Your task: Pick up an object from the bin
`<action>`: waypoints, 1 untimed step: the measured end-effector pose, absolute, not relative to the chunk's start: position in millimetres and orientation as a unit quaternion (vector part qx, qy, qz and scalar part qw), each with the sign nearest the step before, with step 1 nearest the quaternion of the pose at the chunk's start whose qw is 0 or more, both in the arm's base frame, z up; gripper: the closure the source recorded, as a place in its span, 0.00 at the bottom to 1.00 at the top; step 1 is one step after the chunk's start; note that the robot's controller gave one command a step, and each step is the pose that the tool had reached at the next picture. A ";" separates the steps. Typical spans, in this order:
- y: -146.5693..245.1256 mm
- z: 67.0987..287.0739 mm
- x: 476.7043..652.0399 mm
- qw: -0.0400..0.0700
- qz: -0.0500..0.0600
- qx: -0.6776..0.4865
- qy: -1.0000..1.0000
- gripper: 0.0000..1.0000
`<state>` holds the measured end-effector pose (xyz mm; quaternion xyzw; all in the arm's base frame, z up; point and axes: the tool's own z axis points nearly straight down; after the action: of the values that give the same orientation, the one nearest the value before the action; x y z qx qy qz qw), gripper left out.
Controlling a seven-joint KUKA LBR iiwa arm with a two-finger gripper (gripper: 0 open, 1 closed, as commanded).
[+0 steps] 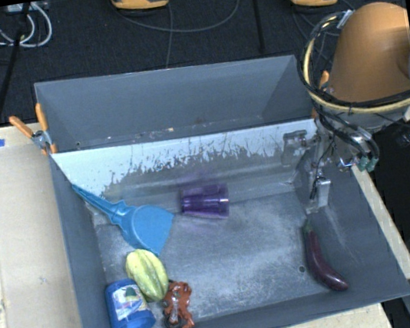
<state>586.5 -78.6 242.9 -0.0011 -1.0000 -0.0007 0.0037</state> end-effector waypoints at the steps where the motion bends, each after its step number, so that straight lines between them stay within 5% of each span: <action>1: -78.4 247.6 587.7 0.000 0.000 0.000 -1.000 0.00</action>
Offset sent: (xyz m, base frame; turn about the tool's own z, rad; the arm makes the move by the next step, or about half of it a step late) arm -0.0209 -0.0659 -0.1537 -0.2314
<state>587.7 -78.4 247.6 -0.0004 -1.0000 -0.0001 -0.0002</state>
